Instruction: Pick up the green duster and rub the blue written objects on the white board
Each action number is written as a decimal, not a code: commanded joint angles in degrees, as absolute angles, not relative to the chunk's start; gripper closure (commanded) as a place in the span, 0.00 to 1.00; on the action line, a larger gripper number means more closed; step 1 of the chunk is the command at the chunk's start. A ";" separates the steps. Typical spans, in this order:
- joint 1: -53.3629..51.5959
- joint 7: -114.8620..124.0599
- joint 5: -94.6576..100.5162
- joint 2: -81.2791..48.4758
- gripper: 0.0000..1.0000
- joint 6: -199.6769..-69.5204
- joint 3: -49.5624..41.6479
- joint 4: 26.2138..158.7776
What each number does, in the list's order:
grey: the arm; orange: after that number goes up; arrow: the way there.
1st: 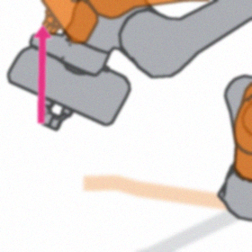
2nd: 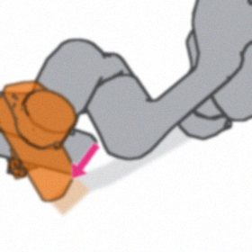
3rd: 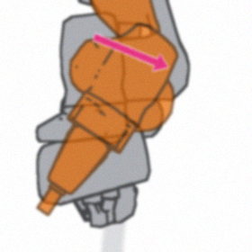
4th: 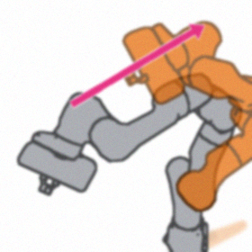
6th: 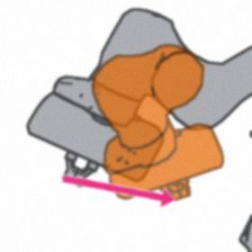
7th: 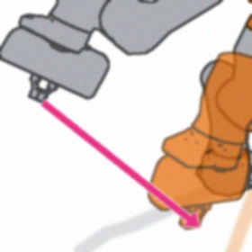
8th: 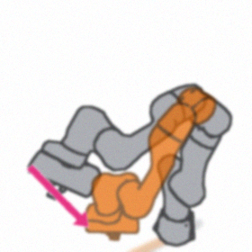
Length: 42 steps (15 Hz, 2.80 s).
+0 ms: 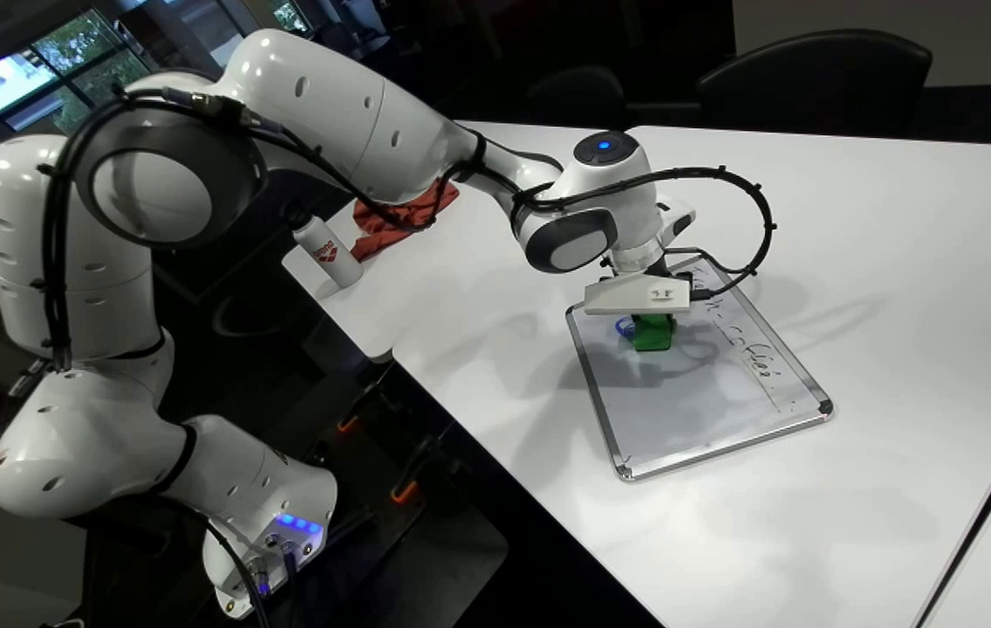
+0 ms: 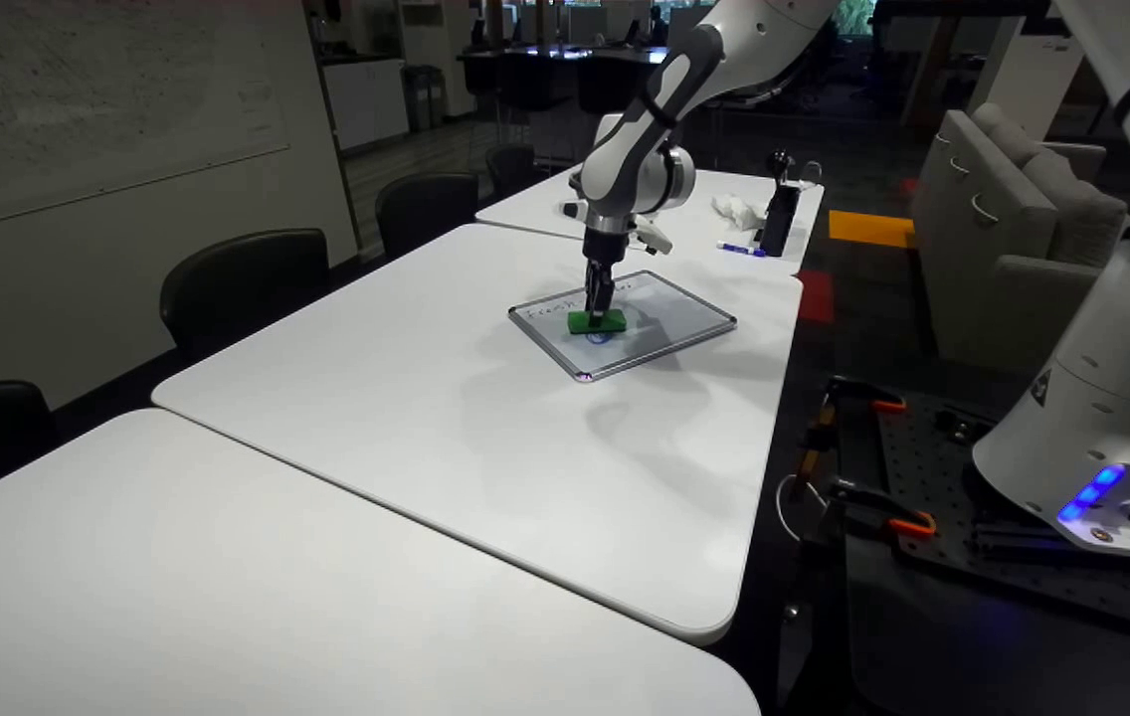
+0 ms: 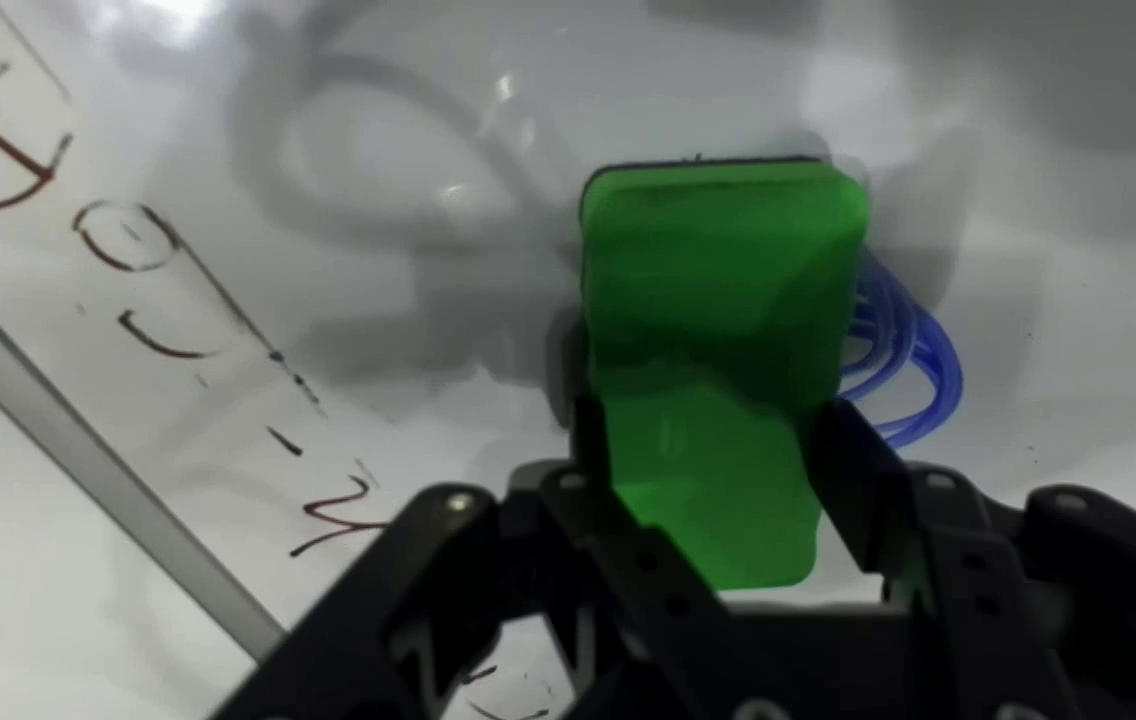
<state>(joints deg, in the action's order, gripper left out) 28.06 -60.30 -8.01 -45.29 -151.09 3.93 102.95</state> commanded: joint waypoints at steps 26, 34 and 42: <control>26.84 -59.25 -3.14 -39.50 0.71 -161.99 1.95 115.81; 26.32 -52.90 -1.66 -40.60 0.71 -165.16 -1.91 113.75; 25.31 -47.30 1.47 -37.66 0.71 -166.30 -0.52 115.36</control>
<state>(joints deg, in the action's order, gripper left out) 26.32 -50.23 -0.25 -39.98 -166.66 -0.47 114.01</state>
